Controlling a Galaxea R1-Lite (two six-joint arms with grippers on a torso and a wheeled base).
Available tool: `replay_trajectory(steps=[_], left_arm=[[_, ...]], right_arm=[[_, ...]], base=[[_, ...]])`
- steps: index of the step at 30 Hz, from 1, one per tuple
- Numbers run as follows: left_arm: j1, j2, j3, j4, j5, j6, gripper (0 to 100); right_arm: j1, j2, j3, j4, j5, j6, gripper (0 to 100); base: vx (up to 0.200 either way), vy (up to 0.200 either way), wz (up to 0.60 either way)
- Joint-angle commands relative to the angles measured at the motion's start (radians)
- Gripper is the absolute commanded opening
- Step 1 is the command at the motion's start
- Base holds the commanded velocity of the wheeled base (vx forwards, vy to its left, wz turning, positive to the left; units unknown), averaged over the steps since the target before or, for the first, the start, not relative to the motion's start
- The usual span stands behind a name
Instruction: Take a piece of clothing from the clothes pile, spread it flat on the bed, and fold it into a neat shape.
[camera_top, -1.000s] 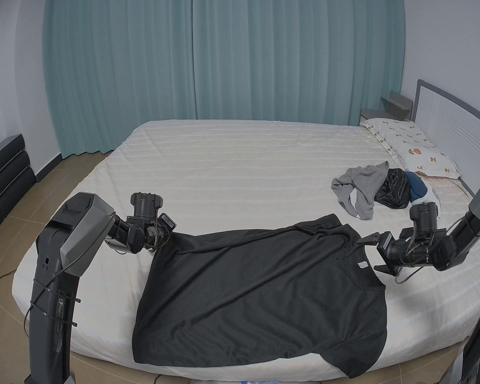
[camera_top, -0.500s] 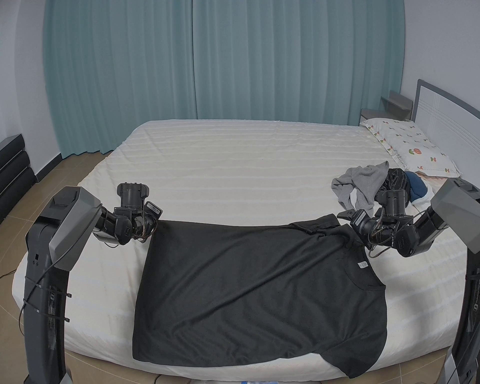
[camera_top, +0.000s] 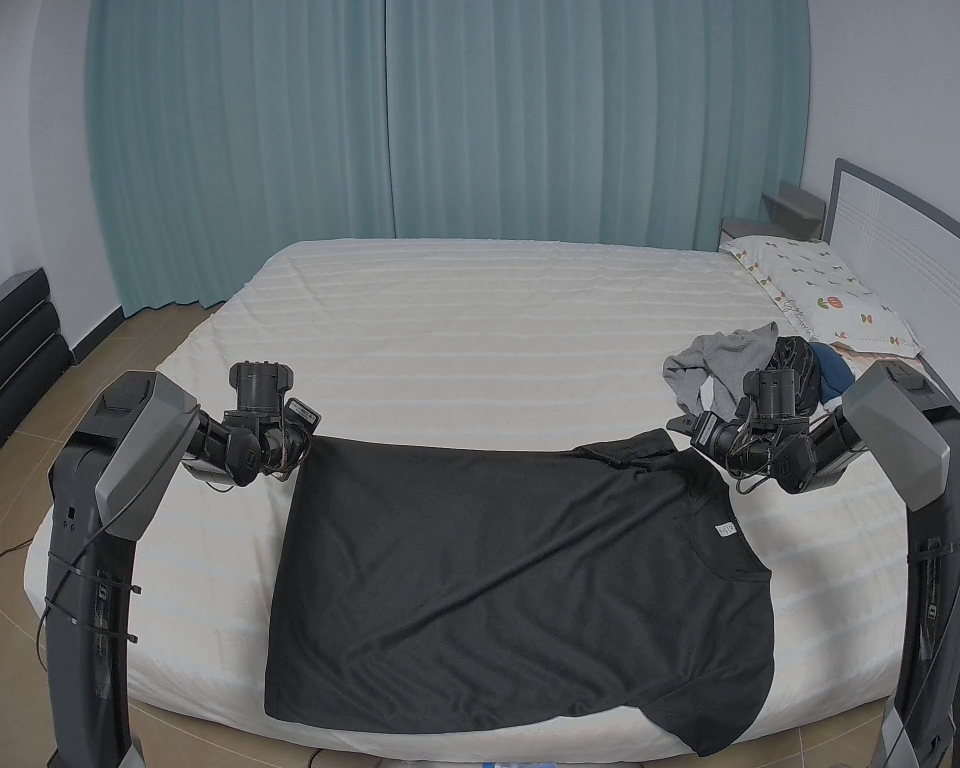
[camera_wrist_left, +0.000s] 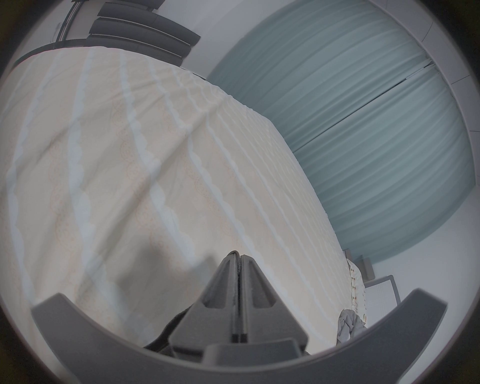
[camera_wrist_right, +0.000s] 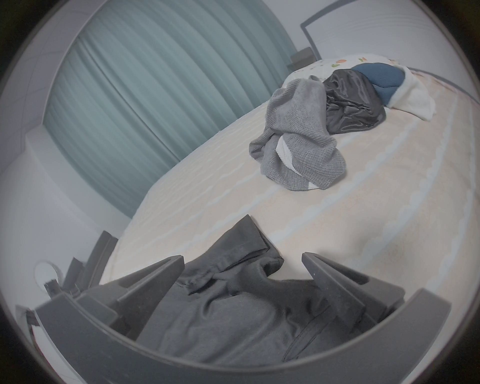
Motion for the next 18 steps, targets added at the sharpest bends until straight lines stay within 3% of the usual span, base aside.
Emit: replay_trajectory(steps=[1,3,4,13,18], left_arm=[[0.0,-0.001,-0.001,0.0,-0.004,0.0,0],[-0.002,-0.001,-0.002,0.0,-0.005,0.0,0],[-0.003,-0.001,-0.001,0.0,-0.007,0.0,0],[-0.003,0.01,-0.017,-0.001,-0.007,0.003,0],[-0.003,0.031,-0.045,0.0,0.001,0.007,0]], right_arm=[[0.006,0.071,-0.045,0.006,0.0,-0.043,100],[0.01,0.079,-0.054,0.008,0.0,-0.055,100],[0.012,0.088,-0.073,0.011,0.0,-0.072,0],[-0.002,0.118,-0.153,0.06,0.0,-0.086,0],[-0.033,0.119,-0.202,0.051,0.003,-0.034,0]], base=[[0.0,0.0,0.0],[0.0,0.0,0.0],[0.0,0.0,0.0],[0.0,0.0,0.0],[0.0,0.0,0.0]])
